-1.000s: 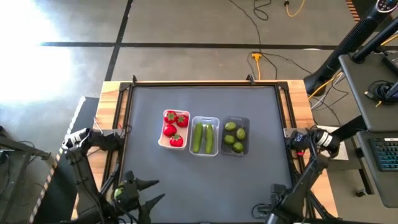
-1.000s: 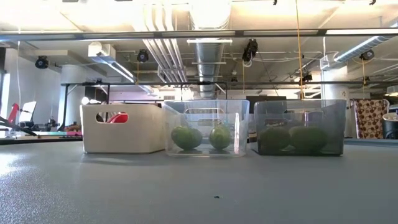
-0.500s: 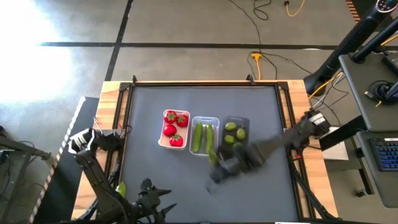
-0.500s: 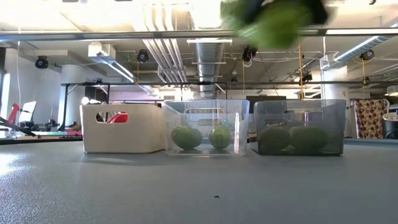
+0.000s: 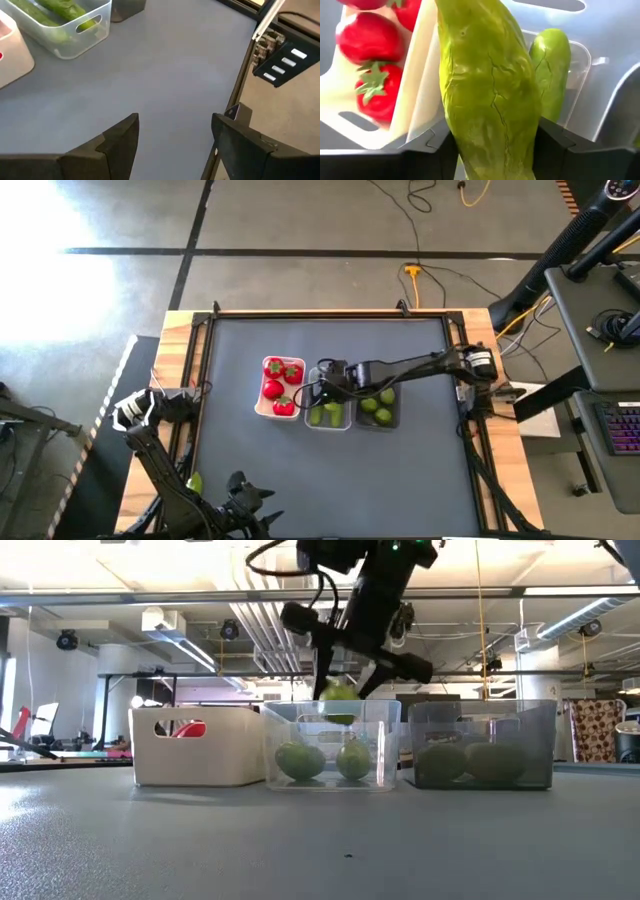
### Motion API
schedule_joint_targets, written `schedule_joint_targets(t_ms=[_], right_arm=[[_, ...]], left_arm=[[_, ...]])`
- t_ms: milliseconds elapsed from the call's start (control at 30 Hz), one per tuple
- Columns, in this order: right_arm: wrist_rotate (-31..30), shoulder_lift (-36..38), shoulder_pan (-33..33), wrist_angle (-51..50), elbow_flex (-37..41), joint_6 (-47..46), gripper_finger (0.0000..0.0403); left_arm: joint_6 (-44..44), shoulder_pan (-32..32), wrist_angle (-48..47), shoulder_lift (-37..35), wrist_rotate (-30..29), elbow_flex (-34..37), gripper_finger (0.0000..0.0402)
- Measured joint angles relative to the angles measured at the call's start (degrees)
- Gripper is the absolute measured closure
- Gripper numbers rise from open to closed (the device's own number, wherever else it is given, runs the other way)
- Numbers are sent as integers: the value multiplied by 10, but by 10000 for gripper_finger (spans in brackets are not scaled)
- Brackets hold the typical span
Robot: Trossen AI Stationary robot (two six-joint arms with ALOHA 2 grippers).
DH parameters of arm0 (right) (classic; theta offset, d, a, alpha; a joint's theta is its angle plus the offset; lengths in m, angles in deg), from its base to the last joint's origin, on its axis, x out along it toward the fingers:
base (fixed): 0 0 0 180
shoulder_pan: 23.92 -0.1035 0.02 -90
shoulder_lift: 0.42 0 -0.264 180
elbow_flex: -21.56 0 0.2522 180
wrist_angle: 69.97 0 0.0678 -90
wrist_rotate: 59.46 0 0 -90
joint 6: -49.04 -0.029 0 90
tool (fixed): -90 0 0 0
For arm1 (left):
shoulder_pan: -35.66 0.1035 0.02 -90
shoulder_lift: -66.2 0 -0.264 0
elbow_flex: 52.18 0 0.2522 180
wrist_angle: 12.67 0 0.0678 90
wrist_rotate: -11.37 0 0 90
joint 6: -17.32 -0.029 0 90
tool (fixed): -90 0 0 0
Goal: Sort produce into baskets
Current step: Put the green cucumber into the transparent bin
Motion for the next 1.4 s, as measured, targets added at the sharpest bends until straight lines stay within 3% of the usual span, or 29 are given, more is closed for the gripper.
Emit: schedule_joint_targets(t_ms=[233,467,633,833,933,1000,1067,1167,1300,1400], right_arm=[[-59,-10,21,-3,0,-17,153],[-58,0,26,-4,0,16,78],[-59,52,-13,-3,-4,100,51],[-73,109,-105,-4,-4,158,44],[-99,120,-160,-4,-4,166,44],[-115,120,-190,-4,-4,165,44],[-129,117,-212,-4,-4,156,44],[-133,112,-224,-4,-4,148,44],[-133,109,-227,-3,-3,144,44],[-133,109,-229,1,-3,144,44]], left_arm=[[8,2,-17,1,0,0,170],[29,1,-108,-10,17,-49,170],[76,-33,-202,-10,175,-93,170],[271,-79,-243,-8,320,-96,155],[394,-91,-313,4,451,-96,135],[419,-91,-356,11,533,-94,119],[408,-82,-357,10,565,-92,103],[352,-60,-343,8,555,-89,89],[230,-23,-350,7,564,-74,89],[113,8,-351,7,615,-37,92]])
